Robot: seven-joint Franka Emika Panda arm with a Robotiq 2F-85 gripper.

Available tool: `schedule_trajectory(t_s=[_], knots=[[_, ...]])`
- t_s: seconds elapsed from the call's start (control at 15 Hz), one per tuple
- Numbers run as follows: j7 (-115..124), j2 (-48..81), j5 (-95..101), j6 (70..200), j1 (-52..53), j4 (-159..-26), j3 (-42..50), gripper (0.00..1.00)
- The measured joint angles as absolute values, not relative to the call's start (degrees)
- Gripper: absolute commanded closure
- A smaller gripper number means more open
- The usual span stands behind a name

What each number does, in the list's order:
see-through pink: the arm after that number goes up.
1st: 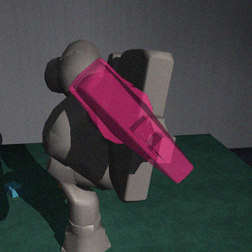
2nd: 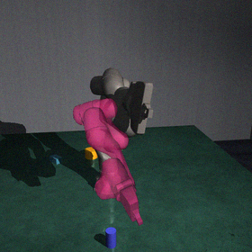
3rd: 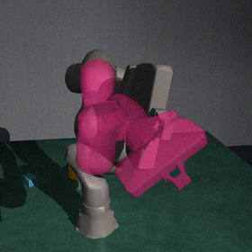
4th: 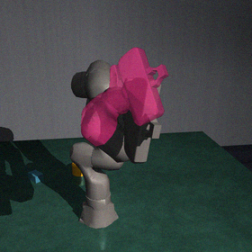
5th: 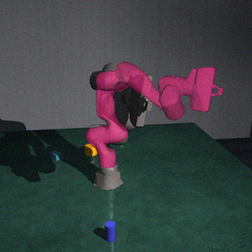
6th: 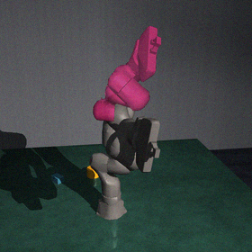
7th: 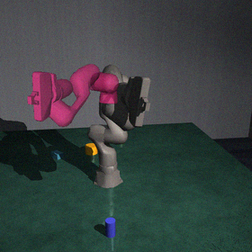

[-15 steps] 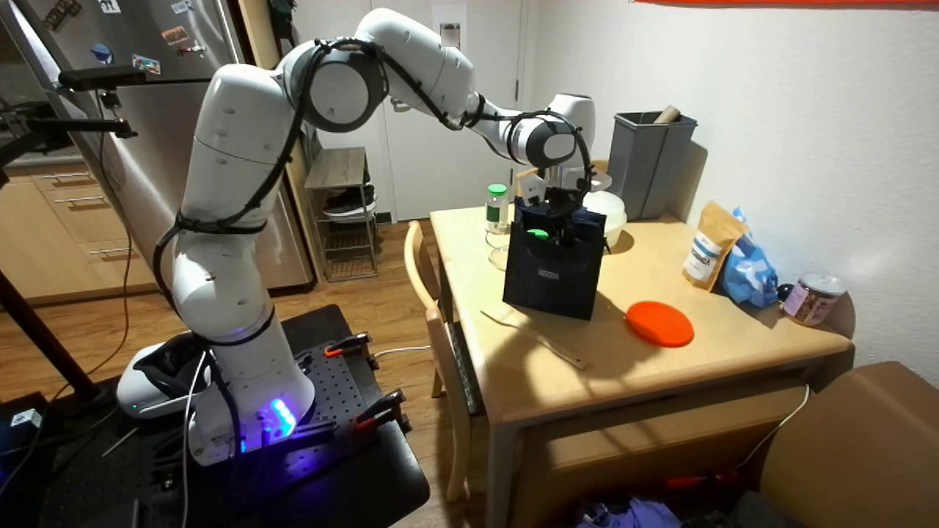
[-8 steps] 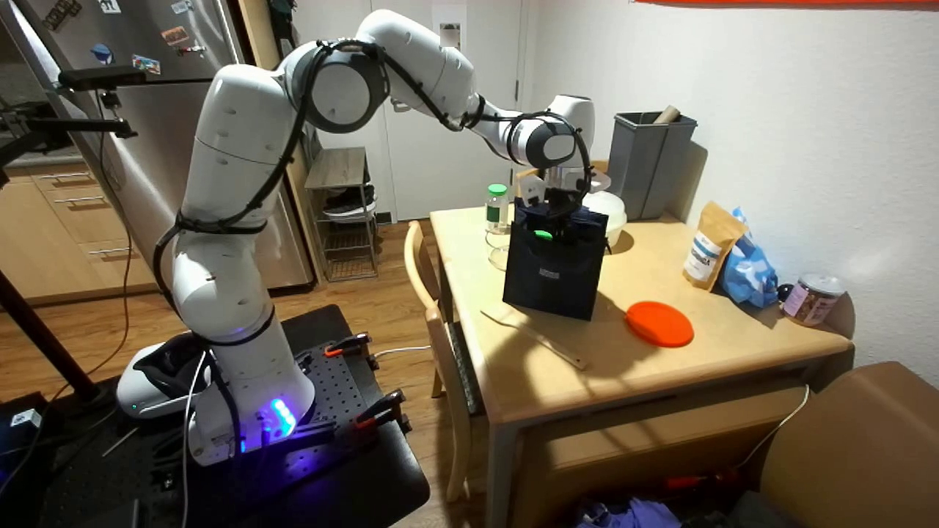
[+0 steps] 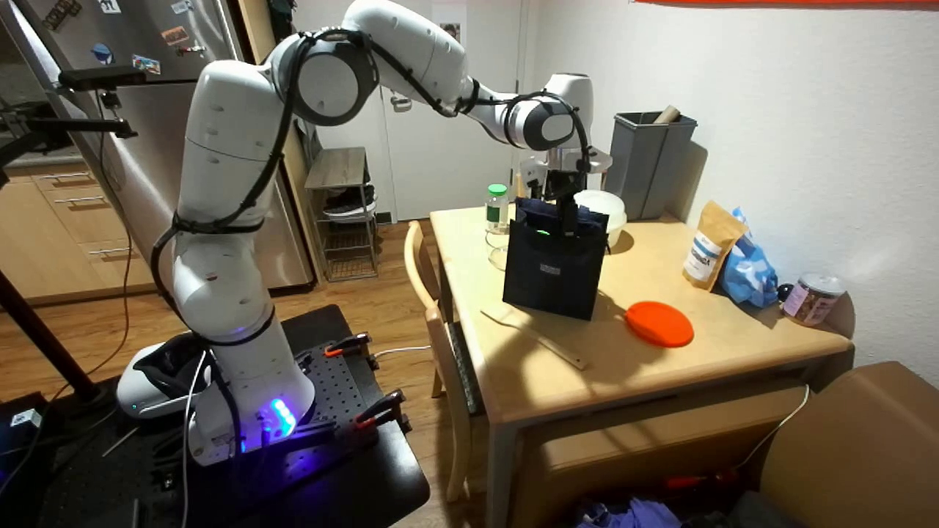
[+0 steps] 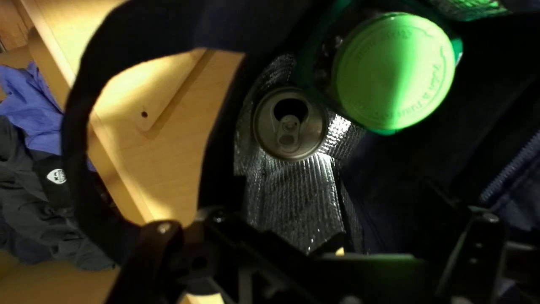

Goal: Put the white can inside the dark blue bag on the table

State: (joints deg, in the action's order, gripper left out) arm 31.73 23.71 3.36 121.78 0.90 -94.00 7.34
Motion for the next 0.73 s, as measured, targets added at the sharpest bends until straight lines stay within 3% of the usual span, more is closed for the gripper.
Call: schedule_trajectory(t_s=[0.73], knots=[[33.27, 6.87, 4.65, 120.27, 2.25, -104.62, 5.90, 0.00]])
